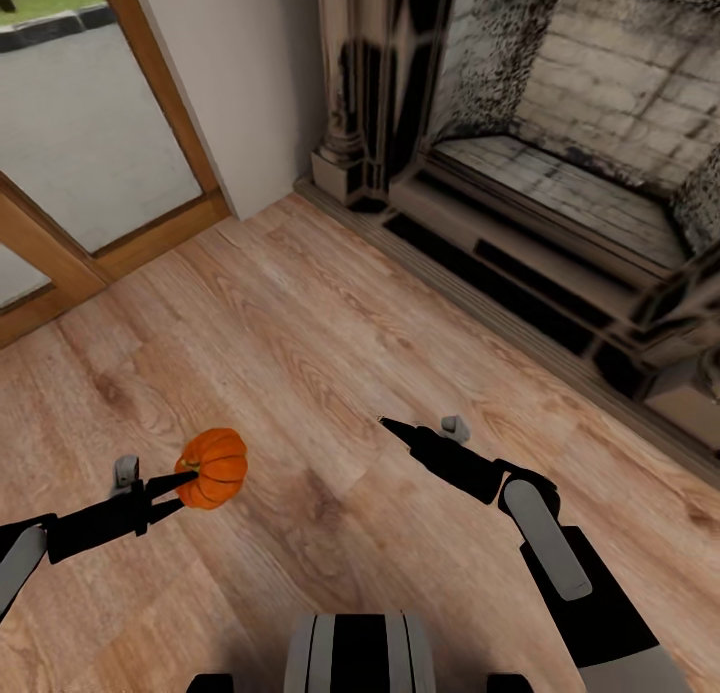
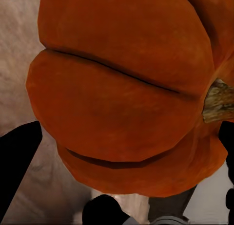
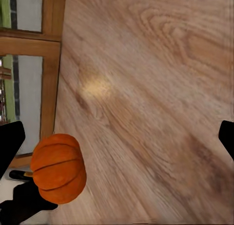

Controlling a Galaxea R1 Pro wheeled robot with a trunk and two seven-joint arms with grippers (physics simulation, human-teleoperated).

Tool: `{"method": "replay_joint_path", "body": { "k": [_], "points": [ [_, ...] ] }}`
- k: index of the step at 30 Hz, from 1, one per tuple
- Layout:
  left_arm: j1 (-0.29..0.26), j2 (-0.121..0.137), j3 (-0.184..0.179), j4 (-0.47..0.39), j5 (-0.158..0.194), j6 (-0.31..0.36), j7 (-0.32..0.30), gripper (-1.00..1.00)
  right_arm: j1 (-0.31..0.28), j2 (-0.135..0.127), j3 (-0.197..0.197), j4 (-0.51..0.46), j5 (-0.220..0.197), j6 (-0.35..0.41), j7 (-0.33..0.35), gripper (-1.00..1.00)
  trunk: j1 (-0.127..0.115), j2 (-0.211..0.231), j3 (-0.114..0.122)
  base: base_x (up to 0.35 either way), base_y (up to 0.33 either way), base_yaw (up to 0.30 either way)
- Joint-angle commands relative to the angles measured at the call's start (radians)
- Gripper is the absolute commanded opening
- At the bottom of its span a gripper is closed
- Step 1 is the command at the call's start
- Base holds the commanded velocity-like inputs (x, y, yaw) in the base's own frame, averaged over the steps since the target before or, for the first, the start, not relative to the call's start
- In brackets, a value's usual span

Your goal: Place each of the two pumpkins and all three candles from the living room inside a cabinet in the living room (use any cabinet), then make sure every cabinet is closed, and position the cauldron so it is next to a table in the living room.

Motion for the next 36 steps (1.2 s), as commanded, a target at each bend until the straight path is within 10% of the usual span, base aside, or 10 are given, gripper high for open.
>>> {"method": "replay_joint_path", "body": {
  "k": [1, 21, 36],
  "points": [
    [0.000, 0.000, 0.001, -0.003, 0.000, 0.004, -0.002, -1.00, -0.001, 0.000, 0.001, 0.000, 0.002, 0.003, 0.003, 1.00, -0.001, 0.000, 0.004, -0.346, 0.000, -0.268],
    [0.003, 0.002, 0.034, 0.004, 0.003, 0.004, -0.011, -1.00, -0.001, 0.000, 0.001, 0.002, 0.002, 0.001, 0.005, 1.00, -0.010, 0.005, 0.098, -0.348, 0.000, -0.269],
    [0.005, 0.001, 0.047, 0.006, 0.004, 0.002, -0.010, -1.00, -0.001, 0.000, 0.001, 0.003, 0.005, -0.001, 0.005, 1.00, -0.010, 0.005, 0.111, -0.324, 0.000, -0.266]
  ]
}}
